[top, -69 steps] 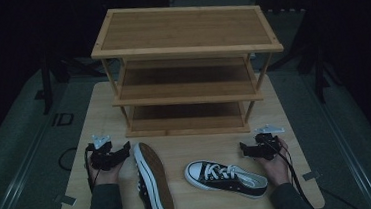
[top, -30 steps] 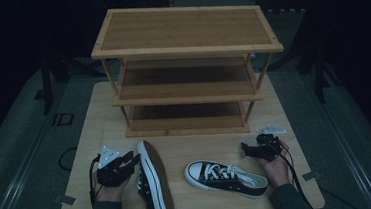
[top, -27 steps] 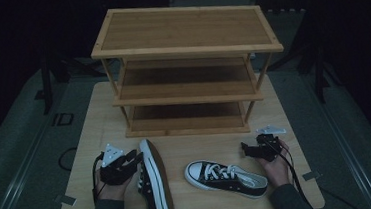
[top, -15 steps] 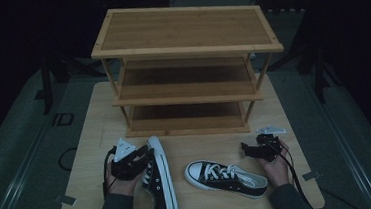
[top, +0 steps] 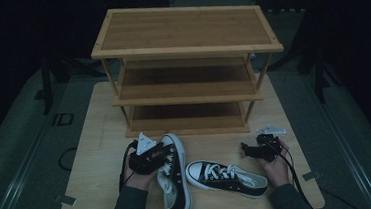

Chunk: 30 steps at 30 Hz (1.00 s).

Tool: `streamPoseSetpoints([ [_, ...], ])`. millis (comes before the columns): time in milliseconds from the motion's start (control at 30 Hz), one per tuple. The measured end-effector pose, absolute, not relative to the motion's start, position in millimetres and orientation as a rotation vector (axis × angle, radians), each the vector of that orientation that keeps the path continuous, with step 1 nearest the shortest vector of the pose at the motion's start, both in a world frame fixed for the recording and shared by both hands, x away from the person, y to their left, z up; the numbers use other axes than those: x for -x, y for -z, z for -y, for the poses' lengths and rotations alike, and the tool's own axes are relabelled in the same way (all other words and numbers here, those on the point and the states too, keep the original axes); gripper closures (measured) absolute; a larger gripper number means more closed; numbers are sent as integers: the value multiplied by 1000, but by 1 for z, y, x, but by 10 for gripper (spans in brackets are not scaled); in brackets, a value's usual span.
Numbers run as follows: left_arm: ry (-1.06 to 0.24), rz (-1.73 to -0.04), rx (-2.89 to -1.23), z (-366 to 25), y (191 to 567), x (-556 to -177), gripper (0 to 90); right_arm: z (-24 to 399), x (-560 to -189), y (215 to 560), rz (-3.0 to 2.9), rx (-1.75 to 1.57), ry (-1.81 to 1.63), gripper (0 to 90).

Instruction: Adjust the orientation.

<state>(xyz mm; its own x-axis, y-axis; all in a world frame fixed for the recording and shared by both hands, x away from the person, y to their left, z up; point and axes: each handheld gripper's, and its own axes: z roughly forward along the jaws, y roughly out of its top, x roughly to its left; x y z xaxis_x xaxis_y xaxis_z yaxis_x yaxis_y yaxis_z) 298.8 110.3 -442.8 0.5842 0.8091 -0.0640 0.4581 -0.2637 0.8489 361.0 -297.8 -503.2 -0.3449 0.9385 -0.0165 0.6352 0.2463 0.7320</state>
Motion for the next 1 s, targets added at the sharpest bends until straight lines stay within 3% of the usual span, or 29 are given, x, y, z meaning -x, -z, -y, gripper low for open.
streamPoseSetpoints([
  [400, -493, -1054, -1852, -140, 434, -272, 572, 298, -361, 503, -2070, -1430, -888, 139],
  [1000, -378, -1060, -1836, -143, 447, -228, 568, 298, -361, 503, -2068, -1431, -888, 139],
])
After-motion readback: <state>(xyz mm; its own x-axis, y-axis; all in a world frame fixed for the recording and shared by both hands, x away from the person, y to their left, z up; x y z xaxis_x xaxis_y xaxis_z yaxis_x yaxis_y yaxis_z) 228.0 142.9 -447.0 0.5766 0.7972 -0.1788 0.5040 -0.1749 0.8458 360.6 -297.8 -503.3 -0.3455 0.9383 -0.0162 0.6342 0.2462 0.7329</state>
